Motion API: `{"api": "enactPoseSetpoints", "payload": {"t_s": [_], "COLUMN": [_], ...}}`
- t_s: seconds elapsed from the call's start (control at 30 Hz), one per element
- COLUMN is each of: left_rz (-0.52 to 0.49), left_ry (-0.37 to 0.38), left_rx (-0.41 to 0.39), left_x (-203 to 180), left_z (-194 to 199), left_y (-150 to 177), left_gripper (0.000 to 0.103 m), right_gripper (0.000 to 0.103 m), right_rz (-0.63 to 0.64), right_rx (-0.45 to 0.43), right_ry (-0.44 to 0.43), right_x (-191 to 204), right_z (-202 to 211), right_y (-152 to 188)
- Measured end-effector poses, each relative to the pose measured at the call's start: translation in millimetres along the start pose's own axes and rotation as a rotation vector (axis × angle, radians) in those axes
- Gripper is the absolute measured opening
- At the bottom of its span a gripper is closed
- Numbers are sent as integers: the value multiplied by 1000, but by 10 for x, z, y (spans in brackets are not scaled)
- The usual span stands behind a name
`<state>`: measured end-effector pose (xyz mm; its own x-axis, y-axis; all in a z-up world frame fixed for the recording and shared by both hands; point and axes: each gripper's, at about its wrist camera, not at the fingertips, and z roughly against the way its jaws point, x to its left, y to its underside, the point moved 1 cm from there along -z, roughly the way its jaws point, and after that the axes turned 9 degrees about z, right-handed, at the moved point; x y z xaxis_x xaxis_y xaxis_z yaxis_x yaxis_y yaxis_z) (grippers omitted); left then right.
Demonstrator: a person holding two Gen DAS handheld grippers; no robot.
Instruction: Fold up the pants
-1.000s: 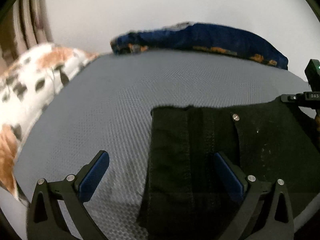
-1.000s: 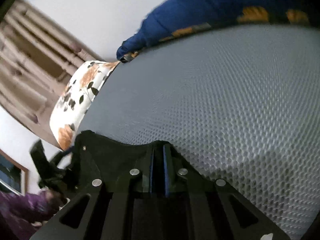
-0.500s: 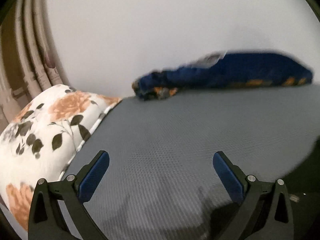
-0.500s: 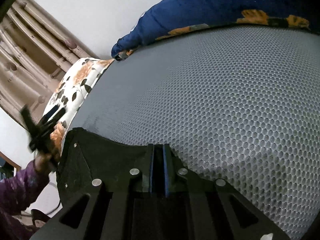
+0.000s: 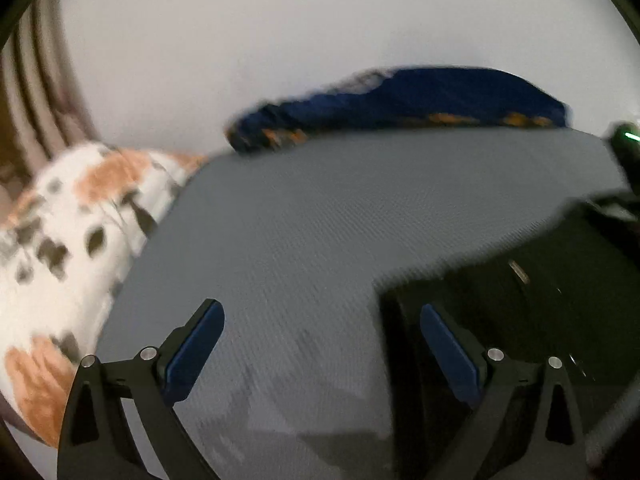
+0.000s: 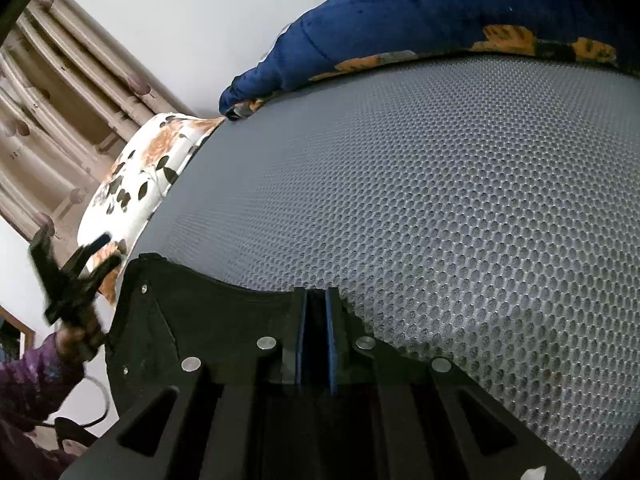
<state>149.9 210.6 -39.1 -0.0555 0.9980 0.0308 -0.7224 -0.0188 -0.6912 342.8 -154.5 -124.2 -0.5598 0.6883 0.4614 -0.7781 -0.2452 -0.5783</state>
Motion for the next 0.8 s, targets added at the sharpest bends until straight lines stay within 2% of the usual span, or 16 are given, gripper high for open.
{"api": "enactPoseSetpoints", "payload": {"t_s": [0.07,0.13,0.23,0.33,0.43,0.5,0.57,0.6,0.63,0.67,0.7,0.8], "left_rz": [45,86,144,294,392,405,462,479,475,457,433,430], "left_ry": [98,180,274,415,495,525,606,625,620,597,561,524], "left_rx": [83,124,185,336,409,393,411,422,436,452,466,465], "left_x": [87,131,154,186,145,98,60,35,-24,-70,-119,-191], "left_z": [128,235,274,156,72,78,53,35,18,-3,-12,12], "left_y": [187,326,508,725,868,830,794,774,764,757,757,767], "left_gripper": [96,87,79,78,78,78,78,76,61,50,46,36], "right_gripper": [6,6,6,6,6,6,6,6,6,6,6,6], "right_rz": [2,7,10,15,13,12,14,15,17,16,14,9], "right_rx": [-1,-2,-1,0,0,-1,-1,-2,-2,-3,-4,-5], "right_ry": [5,14,20,27,29,31,34,36,39,39,38,33], "right_x": [7,19,23,32,33,42,41,45,49,46,43,29], "right_z": [-5,-8,-16,-25,-34,-39,-41,-41,-41,-41,-41,-35], "right_y": [0,6,3,3,5,7,3,3,6,9,10,16]}}
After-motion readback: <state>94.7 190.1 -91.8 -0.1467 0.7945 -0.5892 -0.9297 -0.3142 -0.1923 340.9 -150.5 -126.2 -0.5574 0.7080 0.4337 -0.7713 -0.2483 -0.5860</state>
